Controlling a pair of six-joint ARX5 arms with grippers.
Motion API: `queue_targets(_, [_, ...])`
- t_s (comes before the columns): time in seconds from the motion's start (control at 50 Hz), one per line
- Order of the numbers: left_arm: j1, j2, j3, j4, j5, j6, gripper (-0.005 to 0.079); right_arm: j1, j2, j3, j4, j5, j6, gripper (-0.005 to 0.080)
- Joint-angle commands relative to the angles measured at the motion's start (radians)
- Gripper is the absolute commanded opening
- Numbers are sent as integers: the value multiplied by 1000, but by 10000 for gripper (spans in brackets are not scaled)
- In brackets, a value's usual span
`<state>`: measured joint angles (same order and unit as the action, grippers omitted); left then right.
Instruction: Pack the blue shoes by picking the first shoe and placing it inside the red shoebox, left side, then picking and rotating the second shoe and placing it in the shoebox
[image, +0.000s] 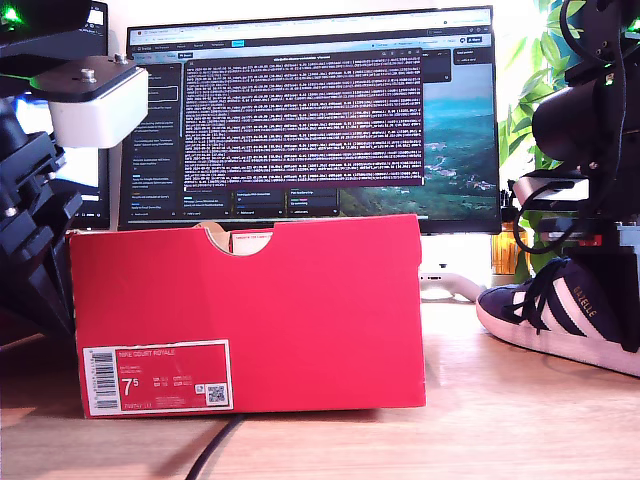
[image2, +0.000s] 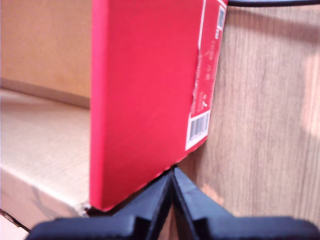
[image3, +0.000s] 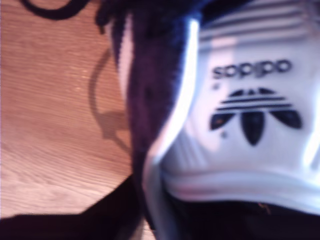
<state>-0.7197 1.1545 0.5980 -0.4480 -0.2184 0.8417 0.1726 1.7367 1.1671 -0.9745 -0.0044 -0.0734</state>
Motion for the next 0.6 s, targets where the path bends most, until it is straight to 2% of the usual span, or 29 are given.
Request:
queue_targets(0.0, [-3,10,13,8,0,-4,-19,0,12,1,27,9,42,-13])
queue_targets(0.22, [-3,10,13,8,0,-4,-19,47,-43,46,-13,-35,105,-13])
queue_targets(0.4, [-3,10,13,7,0,-4,-19,113,-122,89,-7,-151,180,-13])
queue_targets(0.58, [-3,10,13,7,0,-4,-19,177,-181,147,20,-225,266,-13])
